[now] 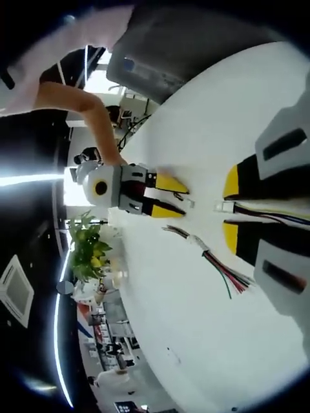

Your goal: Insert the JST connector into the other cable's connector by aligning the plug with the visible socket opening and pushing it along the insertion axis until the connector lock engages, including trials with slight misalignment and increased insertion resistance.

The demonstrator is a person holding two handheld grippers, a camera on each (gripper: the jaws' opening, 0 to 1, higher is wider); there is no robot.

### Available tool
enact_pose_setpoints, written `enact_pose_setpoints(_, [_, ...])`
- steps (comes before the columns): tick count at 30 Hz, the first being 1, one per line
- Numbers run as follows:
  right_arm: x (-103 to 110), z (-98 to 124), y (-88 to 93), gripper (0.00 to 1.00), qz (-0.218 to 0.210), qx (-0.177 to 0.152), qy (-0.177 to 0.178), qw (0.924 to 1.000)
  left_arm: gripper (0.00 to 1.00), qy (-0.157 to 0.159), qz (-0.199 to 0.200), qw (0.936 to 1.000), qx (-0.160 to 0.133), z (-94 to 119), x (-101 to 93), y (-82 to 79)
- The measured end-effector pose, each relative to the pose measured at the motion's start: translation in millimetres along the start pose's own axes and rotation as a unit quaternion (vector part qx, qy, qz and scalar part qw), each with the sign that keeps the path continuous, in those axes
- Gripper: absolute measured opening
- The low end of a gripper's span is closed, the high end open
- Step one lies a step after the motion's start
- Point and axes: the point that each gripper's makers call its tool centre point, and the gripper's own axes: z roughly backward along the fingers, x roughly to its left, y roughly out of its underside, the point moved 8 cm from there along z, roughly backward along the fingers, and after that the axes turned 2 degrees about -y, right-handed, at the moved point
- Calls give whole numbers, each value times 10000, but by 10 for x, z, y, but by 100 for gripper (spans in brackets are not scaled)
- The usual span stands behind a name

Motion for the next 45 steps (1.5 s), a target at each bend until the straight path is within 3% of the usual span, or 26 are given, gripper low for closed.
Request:
enact_pose_setpoints(9, [-22,-27,22,5,33,-83,-3,10000,2,27,-39,10000,-72,-15,-19,8])
enact_pose_setpoints(25, [-108,-14,67,4,-88,-75,94,9999,0,101,-89,9999,-35,3,-5,14])
enact_pose_setpoints(35, [-104,-44,-171,4,109,-177,34,9998,0,169,-246,9996,7,40,25,-105])
enact_pose_setpoints(45, [-107,-60,-203,4,-30,-192,-78,9998,0,296,-425,9987,-6,-12,67,-239])
